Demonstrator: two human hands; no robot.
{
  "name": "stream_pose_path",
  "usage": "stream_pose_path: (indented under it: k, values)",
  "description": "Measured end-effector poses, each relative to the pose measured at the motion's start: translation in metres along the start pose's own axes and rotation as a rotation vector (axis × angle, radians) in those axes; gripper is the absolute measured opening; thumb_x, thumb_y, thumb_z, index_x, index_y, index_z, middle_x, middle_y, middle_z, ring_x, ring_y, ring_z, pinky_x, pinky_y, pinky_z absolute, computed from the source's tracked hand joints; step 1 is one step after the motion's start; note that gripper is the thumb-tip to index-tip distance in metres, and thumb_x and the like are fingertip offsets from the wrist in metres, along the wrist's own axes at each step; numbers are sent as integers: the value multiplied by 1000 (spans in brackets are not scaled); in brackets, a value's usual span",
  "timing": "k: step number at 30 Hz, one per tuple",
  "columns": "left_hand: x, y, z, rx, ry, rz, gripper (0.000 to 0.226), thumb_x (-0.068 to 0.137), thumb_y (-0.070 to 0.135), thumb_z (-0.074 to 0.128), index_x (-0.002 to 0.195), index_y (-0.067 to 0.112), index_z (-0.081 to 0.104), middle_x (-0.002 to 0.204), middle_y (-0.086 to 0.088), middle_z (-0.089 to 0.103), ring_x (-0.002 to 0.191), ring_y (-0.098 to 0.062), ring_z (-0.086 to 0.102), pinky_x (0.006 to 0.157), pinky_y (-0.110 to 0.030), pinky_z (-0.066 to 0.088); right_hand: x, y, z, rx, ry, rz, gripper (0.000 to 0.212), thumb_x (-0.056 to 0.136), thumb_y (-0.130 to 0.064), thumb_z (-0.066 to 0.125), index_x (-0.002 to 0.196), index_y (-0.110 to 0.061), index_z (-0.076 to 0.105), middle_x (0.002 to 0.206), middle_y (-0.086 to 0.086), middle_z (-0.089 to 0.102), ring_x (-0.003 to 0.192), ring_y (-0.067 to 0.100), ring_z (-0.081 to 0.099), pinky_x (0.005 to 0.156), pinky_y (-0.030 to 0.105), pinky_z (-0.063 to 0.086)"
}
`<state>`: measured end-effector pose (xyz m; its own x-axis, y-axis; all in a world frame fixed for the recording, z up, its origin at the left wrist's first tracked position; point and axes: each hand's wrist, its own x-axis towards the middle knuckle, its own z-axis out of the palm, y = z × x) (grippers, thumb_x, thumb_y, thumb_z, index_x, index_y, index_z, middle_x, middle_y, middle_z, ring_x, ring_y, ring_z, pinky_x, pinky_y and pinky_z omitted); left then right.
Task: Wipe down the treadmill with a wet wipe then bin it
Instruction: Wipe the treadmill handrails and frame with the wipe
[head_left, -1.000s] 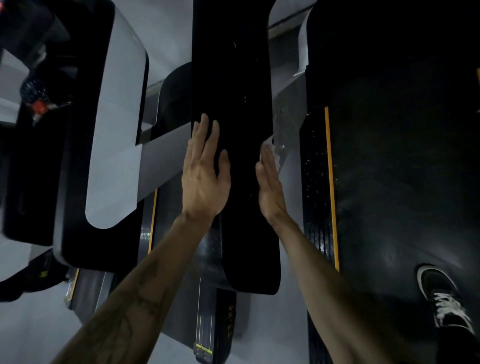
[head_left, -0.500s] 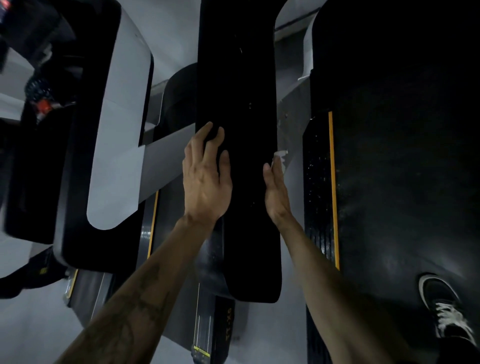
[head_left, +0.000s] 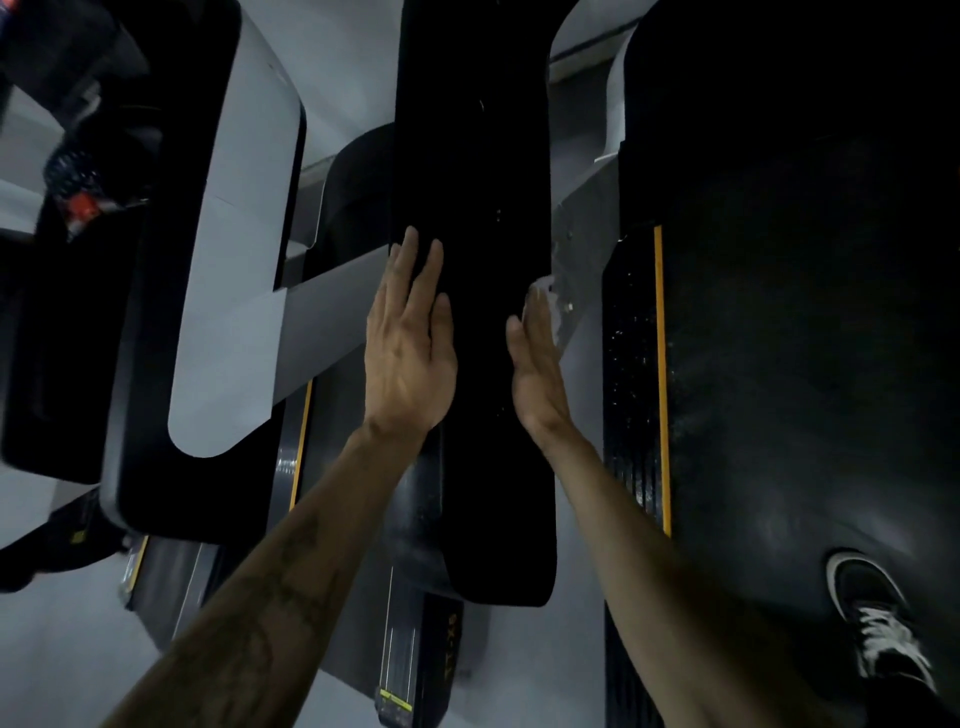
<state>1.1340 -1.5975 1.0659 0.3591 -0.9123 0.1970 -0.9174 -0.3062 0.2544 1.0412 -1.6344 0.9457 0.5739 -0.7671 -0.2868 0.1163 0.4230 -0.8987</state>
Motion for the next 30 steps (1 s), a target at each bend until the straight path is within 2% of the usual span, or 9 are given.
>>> stream_pose_path:
  k: [2, 5, 7, 10, 14, 18, 21, 25, 30]
  values:
    - [0, -1, 0, -20, -9, -9, 49, 111, 24, 33, 159, 14, 37, 170, -4, 24, 158, -20, 16, 127, -47, 23, -25, 4, 6, -27, -28, -76, 62, 112, -42, 33, 165, -28, 3, 170, -18, -7, 152, -8, -8, 127, 29, -2]
    - [-1, -2, 0, -45, -12, -12, 49, 112, 27, 30, 159, 15, 37, 170, -3, 24, 158, -19, 16, 126, -50, 25, -55, 34, 6, -88, -14, -178, 58, 113, -29, 34, 165, -22, 9, 171, -14, -4, 156, 1, -6, 129, 38, 1]
    - [0, -3, 1, -58, -7, -18, 49, 112, 28, 30, 159, 16, 38, 170, -1, 25, 158, -17, 16, 125, -50, 26, -47, 39, 2, -46, -15, -89, 58, 113, -33, 33, 165, -24, 7, 171, -16, -5, 155, -2, -6, 130, 43, 0]
    - [0, -3, 1, -79, 3, -37, 47, 112, 26, 32, 158, 16, 39, 169, 0, 26, 158, -15, 17, 125, -49, 28, -15, 13, 0, 41, 3, 61, 64, 110, -48, 29, 164, -29, 1, 170, -18, -7, 151, -9, -6, 130, 40, -2]
    - [1, -4, 1, -101, 7, -45, 47, 111, 24, 33, 157, 16, 40, 170, -1, 25, 158, -15, 19, 124, -49, 30, -9, -6, 11, -28, 3, -71, 63, 111, -46, 31, 164, -29, 1, 170, -18, -9, 152, -7, -11, 129, 39, -4]
    - [1, -5, 1, -106, 13, -37, 47, 111, 23, 34, 157, 15, 42, 169, -2, 26, 158, -17, 19, 123, -49, 31, -45, 17, 14, -187, -8, -273, 57, 112, -31, 33, 164, -21, 11, 172, -8, -4, 157, 7, -8, 129, 47, 2]
    - [-1, -5, 1, -116, 10, -35, 47, 111, 24, 34, 157, 15, 42, 169, -2, 26, 157, -18, 20, 123, -50, 32, -53, 27, 8, -150, 3, -191, 55, 113, -29, 32, 164, -20, 12, 172, -10, -1, 156, 2, -5, 130, 45, 4]
    - [0, -5, 0, -120, 1, -36, 48, 110, 24, 33, 157, 15, 41, 170, -1, 25, 158, -18, 19, 123, -51, 31, -17, -6, 11, -41, 21, 7, 64, 111, -50, 28, 164, -30, -1, 170, -18, -10, 151, -10, -11, 130, 40, -2]
    - [0, -4, 0, -124, -5, -36, 49, 110, 23, 32, 157, 14, 41, 170, -2, 25, 158, -18, 19, 123, -50, 31, -25, -16, 18, -168, -35, -209, 60, 112, -38, 30, 165, -23, 4, 171, -11, -9, 154, -3, -12, 129, 43, -3]
